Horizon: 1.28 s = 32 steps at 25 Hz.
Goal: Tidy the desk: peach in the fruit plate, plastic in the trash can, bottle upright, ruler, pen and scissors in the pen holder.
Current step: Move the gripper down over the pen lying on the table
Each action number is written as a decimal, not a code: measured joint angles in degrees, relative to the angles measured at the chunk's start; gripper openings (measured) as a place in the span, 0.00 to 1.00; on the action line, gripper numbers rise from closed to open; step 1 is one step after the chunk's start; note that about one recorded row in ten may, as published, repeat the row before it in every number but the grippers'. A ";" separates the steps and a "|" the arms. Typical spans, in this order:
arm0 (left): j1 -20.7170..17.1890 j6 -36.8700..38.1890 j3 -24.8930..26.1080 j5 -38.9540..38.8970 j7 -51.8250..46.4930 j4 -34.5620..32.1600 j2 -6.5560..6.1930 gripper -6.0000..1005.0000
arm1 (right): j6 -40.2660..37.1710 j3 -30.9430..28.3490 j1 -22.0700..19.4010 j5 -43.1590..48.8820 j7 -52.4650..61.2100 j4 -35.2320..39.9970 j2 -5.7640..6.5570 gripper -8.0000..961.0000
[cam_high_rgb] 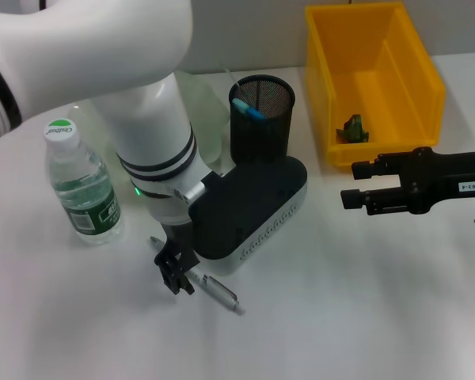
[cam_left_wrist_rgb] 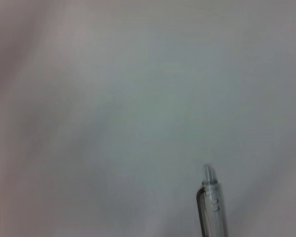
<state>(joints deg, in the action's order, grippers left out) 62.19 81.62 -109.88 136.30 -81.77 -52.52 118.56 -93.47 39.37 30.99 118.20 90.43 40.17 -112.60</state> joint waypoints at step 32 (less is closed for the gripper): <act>0.67 -3.35 -3.13 1.01 -2.95 2.82 0.53 0.39 | -0.74 0.18 0.89 1.51 1.08 1.70 -0.05 0.75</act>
<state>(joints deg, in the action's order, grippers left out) 62.86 78.28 -113.01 137.31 -84.71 -49.70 119.09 -94.21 39.55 31.87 119.71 91.52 41.87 -112.65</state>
